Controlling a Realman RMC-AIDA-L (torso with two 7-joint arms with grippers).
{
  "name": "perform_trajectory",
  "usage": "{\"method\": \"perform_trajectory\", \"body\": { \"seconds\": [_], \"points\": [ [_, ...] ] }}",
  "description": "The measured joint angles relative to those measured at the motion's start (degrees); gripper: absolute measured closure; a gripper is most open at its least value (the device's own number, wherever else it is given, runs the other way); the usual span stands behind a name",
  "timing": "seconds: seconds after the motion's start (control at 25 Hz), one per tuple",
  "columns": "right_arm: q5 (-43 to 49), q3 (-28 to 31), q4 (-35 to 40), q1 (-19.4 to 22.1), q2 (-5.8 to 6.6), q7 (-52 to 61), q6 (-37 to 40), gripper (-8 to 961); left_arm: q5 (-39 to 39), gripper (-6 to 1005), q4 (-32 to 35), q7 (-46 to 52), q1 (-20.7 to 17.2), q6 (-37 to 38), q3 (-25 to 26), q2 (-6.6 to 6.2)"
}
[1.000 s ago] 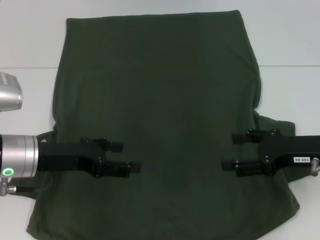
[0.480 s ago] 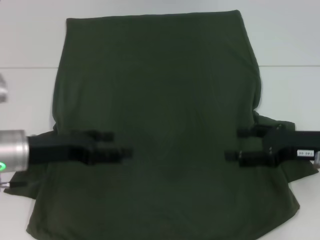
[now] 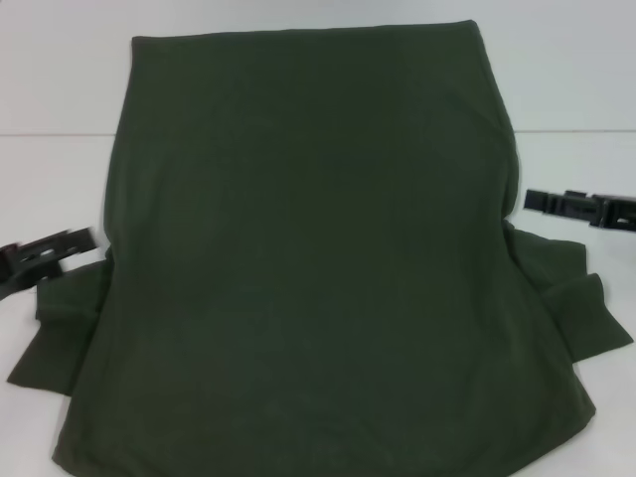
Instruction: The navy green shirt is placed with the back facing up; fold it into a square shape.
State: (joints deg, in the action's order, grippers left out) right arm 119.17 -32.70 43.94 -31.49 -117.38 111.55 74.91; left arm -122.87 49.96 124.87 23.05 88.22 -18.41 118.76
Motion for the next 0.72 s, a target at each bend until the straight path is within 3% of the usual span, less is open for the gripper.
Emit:
{"method": "perform_trajectory", "body": {
  "seconds": [0.12,0.48,0.72],
  "points": [
    [-0.20,0.86,-0.20,0.00,-0.11,-0.39,-2.38,7,0.26,66,-0.40,0.92,-2.49,-3.79,0.11,-0.01],
    [-2.86,0.44,-1.45,-0.87,-0.68,-3.89,-5.29,7,1.55,66,-3.80,-12.74,-3.69,-13.25,0.30,2.72],
    [-2.99,0.48,-1.57,-0.92,-0.68,-4.09,-5.28,7,1.73,66,-6.30,-15.45,-4.12,-15.40,0.91,2.86]
  ]
}}
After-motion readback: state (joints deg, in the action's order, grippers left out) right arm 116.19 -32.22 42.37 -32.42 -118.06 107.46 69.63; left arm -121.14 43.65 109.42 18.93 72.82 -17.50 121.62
